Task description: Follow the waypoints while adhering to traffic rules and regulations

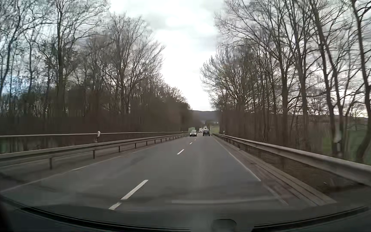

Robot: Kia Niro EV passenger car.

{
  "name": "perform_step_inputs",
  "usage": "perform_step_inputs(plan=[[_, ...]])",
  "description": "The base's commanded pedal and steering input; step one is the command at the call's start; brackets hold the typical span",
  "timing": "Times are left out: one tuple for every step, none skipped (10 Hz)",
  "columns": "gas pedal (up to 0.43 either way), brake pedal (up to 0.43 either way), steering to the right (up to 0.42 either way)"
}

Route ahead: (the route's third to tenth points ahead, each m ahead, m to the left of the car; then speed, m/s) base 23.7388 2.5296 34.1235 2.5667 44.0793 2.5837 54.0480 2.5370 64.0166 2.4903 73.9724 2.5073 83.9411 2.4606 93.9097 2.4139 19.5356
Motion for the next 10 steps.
perform_step_inputs(plan=[[0.157, 0.000, 0.002], [0.157, 0.000, 0.003], [0.157, 0.000, 0.005], [0.157, 0.000, 0.006], [0.157, 0.000, 0.006], [0.157, 0.000, 0.008], [0.157, 0.000, 0.006], [0.157, 0.000, 0.004], [0.157, 0.000, 0.003], [0.157, 0.000, 0.003]])
